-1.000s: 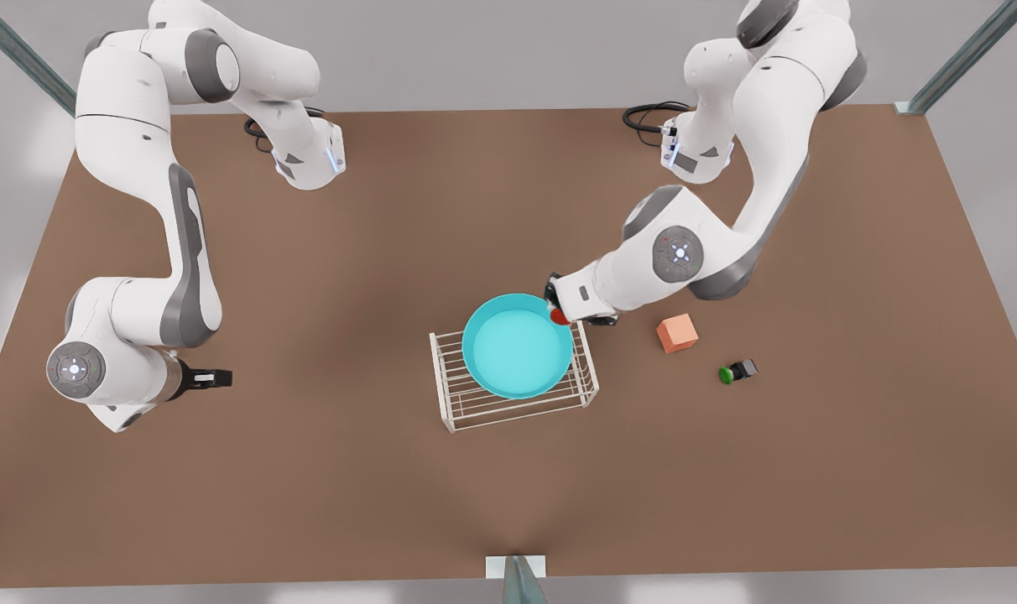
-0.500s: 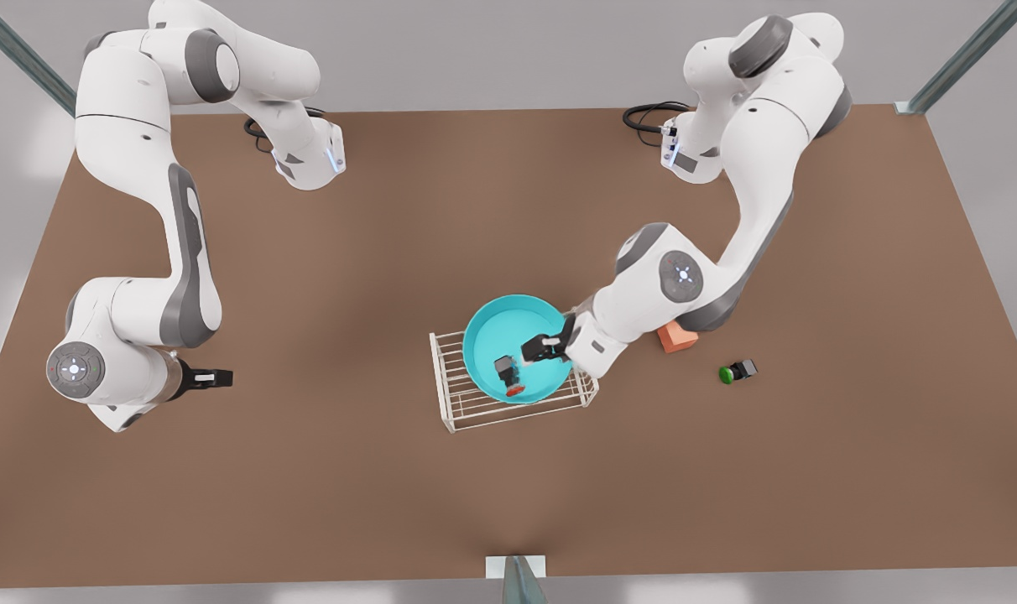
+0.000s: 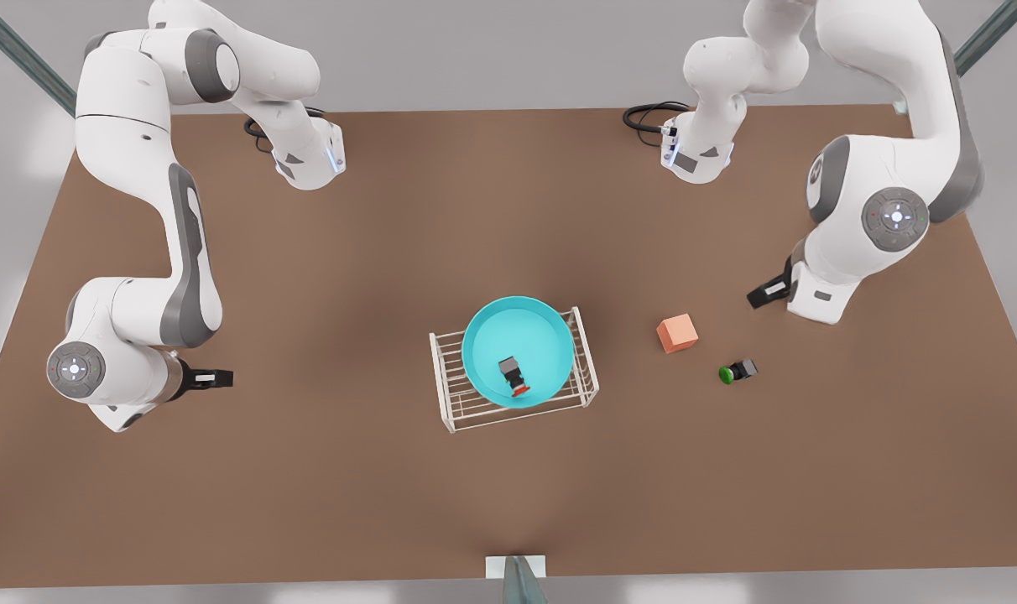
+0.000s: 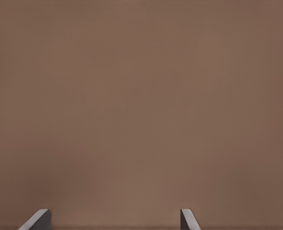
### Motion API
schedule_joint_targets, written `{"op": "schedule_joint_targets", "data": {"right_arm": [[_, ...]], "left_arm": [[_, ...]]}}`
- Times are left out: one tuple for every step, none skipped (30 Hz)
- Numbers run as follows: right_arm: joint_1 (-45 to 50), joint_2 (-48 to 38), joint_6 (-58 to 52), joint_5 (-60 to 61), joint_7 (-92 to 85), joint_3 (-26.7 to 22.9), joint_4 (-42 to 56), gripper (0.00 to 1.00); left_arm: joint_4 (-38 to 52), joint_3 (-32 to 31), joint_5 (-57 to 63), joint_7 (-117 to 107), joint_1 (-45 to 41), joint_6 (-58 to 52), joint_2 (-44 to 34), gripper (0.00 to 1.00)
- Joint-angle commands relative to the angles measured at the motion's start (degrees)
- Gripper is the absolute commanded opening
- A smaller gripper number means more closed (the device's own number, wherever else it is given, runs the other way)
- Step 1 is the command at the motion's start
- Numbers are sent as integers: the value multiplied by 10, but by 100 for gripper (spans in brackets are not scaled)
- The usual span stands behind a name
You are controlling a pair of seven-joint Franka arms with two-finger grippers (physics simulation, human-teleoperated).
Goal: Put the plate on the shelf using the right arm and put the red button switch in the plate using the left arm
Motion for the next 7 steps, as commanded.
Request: {"op": "schedule_joint_targets", "data": {"right_arm": [[0, -1, 1, 0, -1, 0, 0, 100], [0, 0, 3, 1, 0, 0, 0, 100], [0, 0, 3, 1, 0, 0, 1, 100], [0, 0, 3, 1, 0, 0, 0, 100], [0, 0, 3, 1, 0, 0, 0, 100], [0, 0, 3, 1, 0, 0, 0, 100], [1, 0, 3, 1, 0, 1, 0, 100]], "left_arm": [[-20, 5, -43, 321, -14, 89, -16, 100], [-5, 4, -45, 321, -14, 89, -9, 100], [1, 2, -46, 321, -14, 89, -8, 100], [1, 2, -47, 321, -14, 88, -8, 100], [1, 2, -49, 320, -14, 84, -9, 100], [3, 1, -50, 319, -14, 76, -8, 100], [5, 1, -51, 319, -14, 76, -8, 100]]}}
